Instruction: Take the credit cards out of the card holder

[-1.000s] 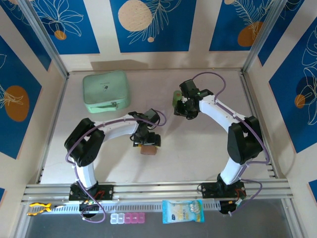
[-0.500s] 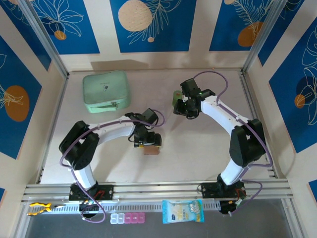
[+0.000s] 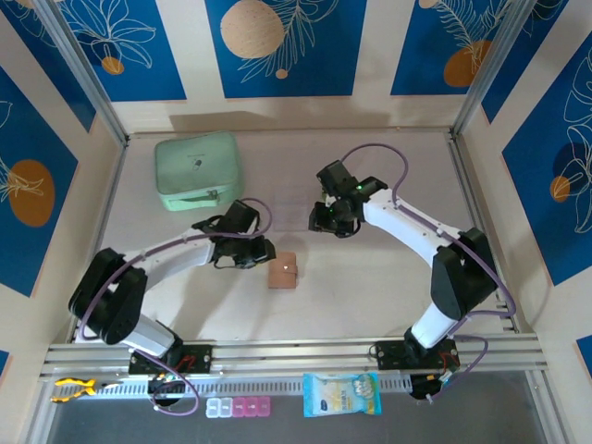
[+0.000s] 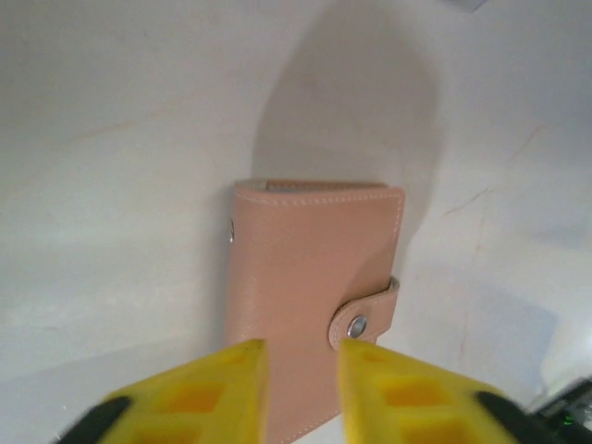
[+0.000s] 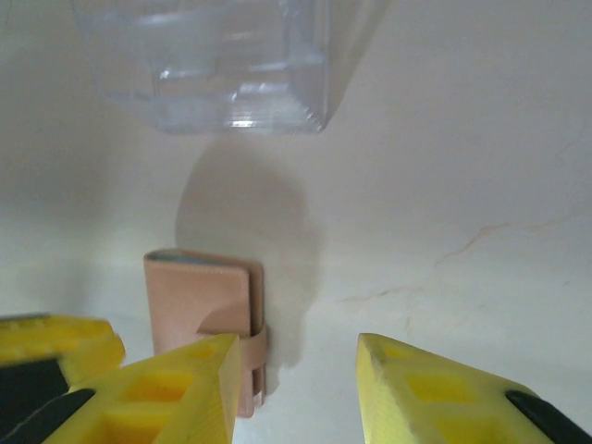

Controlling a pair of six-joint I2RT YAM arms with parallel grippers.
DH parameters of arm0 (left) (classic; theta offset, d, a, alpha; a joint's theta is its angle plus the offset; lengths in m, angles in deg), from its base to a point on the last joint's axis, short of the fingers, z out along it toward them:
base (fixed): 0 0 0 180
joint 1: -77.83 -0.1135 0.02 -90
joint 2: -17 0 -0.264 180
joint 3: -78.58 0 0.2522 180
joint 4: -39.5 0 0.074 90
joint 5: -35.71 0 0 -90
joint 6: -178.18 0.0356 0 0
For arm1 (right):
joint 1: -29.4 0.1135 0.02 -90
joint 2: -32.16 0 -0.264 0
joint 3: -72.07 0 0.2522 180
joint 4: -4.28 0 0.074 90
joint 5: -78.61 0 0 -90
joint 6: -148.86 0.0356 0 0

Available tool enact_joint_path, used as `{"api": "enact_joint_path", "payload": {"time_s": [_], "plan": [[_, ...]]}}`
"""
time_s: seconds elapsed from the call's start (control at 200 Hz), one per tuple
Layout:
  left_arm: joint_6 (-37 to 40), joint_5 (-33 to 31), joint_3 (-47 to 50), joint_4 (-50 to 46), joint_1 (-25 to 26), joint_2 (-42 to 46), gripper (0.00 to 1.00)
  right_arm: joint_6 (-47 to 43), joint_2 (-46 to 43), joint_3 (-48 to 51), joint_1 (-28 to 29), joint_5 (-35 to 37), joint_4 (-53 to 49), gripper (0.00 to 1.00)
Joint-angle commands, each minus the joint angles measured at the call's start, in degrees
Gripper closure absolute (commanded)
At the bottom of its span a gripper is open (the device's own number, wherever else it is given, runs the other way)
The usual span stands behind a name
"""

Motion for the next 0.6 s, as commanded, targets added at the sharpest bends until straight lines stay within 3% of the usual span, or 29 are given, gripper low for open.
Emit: {"api": "enact_joint_path", "payload": {"time_s": [0.0,0.175,0.595], "plan": [[-1.1,5.9,4.4,8.5,-3.5,2.7,0.86,4.1,0.3,0.4,3.1,-1.1,-2.6,0.61],[1.7,11.1,6.1,11.3,-5.6,2.4,1.00,7.3,4.3,-1.8,7.9,-0.7,-3.5,0.61],[-1.2,18.4,12.5,21.2,-6.8,-2.9,1.00,11.3,15.6,-9.6,16.1,2.9,-9.1,0.62]]}}
